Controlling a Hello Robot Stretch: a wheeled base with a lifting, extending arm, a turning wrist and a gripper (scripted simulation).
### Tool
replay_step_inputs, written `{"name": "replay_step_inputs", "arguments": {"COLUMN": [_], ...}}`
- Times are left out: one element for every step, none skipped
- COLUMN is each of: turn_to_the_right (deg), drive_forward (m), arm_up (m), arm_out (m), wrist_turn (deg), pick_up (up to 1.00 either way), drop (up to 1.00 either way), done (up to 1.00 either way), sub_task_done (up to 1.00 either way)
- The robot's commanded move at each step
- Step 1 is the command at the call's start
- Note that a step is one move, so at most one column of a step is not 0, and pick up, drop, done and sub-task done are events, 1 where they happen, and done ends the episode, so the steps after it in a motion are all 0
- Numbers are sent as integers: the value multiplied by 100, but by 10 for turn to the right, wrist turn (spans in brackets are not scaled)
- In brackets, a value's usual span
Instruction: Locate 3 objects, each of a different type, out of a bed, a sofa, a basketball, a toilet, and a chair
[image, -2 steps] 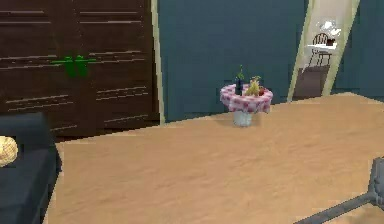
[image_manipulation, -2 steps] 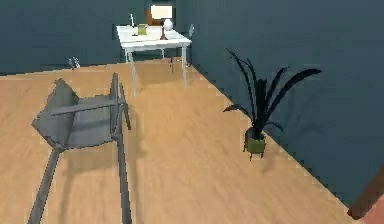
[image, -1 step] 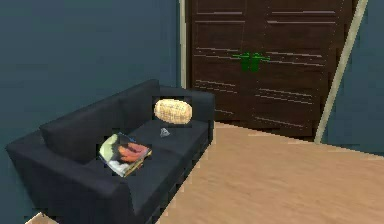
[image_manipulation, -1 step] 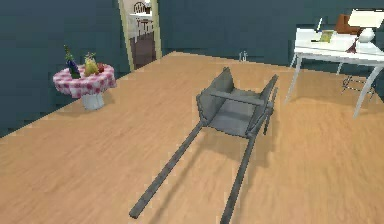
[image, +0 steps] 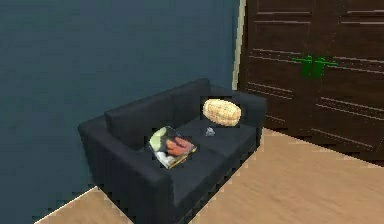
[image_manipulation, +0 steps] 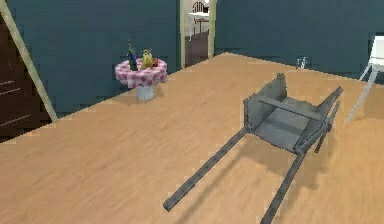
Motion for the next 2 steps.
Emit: {"name": "replay_step_inputs", "arguments": {"turn_to_the_right": [0,270], "drive_forward": [0,0], "arm_up": [0,0], "arm_out": [0,0], "wrist_turn": [0,0], "pick_up": [0,0], "drop": [0,0], "done": [0,0], "sub_task_done": [100,0]}}
